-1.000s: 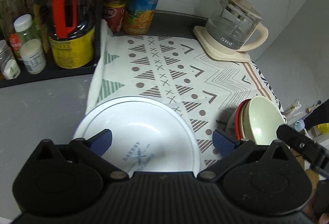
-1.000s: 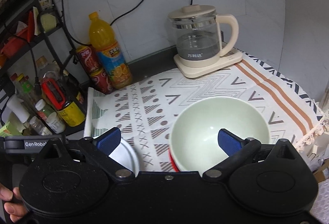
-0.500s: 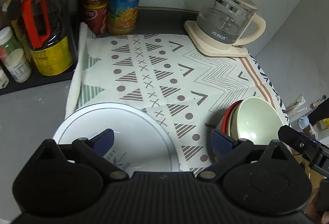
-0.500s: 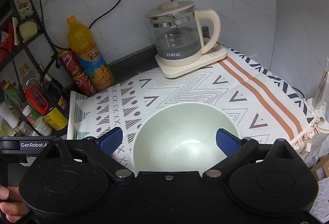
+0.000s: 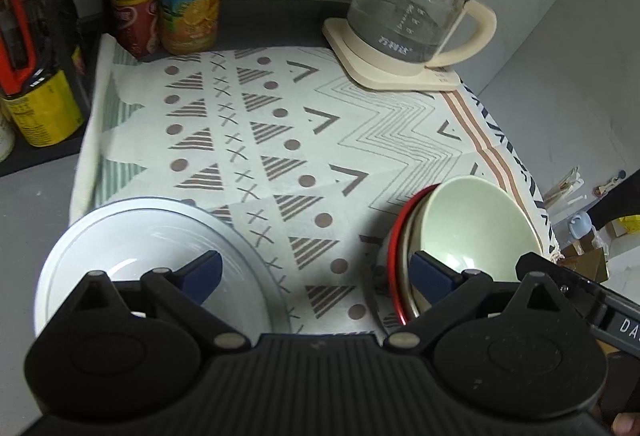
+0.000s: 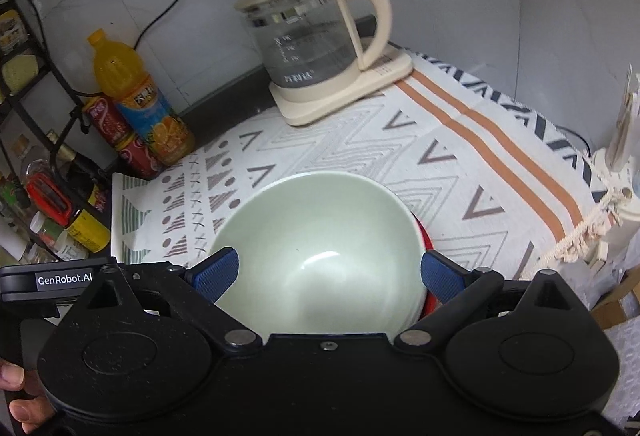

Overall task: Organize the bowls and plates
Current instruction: 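Move both grippers to the rim of the green-and-red bowl stack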

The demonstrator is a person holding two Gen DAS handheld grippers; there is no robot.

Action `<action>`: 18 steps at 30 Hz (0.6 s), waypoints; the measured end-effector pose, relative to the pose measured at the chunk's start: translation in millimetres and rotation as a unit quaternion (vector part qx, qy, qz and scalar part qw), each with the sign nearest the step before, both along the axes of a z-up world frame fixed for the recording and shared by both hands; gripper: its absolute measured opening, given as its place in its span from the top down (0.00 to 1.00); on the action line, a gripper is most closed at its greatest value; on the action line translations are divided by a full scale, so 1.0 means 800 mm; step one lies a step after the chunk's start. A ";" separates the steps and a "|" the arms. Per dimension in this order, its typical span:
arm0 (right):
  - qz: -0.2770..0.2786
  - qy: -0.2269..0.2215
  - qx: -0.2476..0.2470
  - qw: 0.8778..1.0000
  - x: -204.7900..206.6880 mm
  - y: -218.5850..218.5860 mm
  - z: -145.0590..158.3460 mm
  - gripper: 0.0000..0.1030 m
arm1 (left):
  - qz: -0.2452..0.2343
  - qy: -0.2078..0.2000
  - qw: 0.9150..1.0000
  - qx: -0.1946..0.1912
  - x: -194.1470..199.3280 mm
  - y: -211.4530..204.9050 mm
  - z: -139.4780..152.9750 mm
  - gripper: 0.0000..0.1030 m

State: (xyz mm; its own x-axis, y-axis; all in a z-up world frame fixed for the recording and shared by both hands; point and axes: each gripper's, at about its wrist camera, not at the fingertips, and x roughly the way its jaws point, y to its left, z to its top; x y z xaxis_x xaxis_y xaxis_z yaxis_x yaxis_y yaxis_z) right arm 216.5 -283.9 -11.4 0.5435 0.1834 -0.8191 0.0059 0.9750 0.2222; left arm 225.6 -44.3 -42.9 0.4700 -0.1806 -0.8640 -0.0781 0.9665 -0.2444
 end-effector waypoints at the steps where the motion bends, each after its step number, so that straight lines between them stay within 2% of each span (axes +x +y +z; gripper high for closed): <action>1: 0.000 0.005 0.001 1.000 0.001 -0.002 -0.003 0.05 | -0.002 0.002 1.000 -0.002 0.001 -0.003 -0.003 0.04; 9: 0.002 0.015 0.011 1.000 0.007 -0.020 -0.006 0.08 | -0.009 0.015 1.000 -0.017 0.011 -0.023 -0.016 0.12; 12: 0.002 0.016 0.010 1.000 0.008 -0.027 -0.006 0.08 | -0.013 0.005 1.000 -0.023 0.012 -0.031 -0.012 0.12; 18: -0.005 0.053 0.008 0.999 0.009 -0.039 -0.030 0.11 | -0.020 0.026 0.999 -0.021 0.017 -0.051 -0.027 0.13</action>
